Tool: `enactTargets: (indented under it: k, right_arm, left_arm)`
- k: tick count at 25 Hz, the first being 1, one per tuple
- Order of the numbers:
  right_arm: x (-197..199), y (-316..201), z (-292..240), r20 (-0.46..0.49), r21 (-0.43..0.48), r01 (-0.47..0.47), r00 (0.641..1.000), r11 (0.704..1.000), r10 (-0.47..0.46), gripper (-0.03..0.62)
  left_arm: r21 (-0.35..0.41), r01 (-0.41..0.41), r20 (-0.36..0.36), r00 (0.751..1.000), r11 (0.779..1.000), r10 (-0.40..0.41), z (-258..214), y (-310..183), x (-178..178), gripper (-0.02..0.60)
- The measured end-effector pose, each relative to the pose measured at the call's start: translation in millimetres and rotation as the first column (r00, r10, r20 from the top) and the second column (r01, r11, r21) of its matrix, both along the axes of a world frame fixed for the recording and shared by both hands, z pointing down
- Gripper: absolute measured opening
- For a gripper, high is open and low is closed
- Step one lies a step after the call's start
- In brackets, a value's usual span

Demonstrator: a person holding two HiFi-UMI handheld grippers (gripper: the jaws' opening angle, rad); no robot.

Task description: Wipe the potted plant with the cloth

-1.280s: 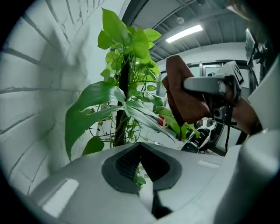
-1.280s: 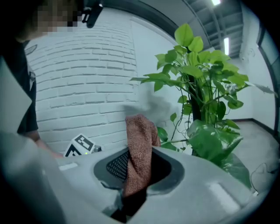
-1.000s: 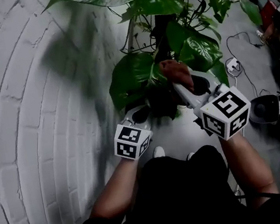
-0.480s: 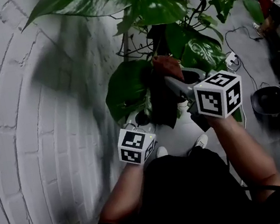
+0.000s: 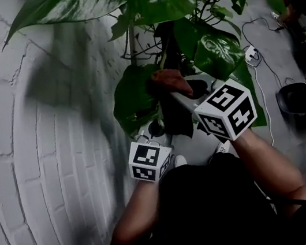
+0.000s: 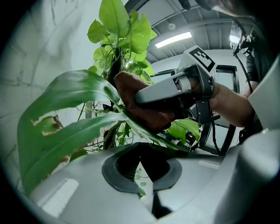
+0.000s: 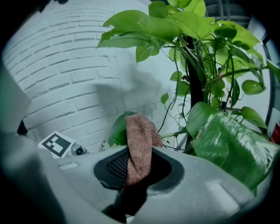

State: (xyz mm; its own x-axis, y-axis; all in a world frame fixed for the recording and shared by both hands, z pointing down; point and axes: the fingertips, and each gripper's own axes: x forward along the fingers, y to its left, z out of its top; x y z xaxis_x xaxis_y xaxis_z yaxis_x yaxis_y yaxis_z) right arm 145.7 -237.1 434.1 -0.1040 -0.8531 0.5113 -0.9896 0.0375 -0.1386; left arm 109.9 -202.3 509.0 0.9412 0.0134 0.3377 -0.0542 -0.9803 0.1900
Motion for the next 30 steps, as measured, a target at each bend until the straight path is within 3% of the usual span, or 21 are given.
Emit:
enactTargets:
  k: [19, 30]
  right_arm:
    - [-30.1, 18.8, 7.8, -0.026, -0.029, 0.063, 0.998, 0.998, -0.064, 0.069]
    - [-57.0, 32.9, 7.3, -0.109, -0.032, 0.129, 0.985, 0.991, -0.132, 0.069]
  left_arm:
    - [0.012, -0.002, -0.011, 1.0, 1.0, 0.002, -11.1, 3.7, 2.9, 0.017]
    - [0.033, -0.013, -0.008, 1.0, 0.999, 0.013, -5.3, 4.7, -4.3, 0.017]
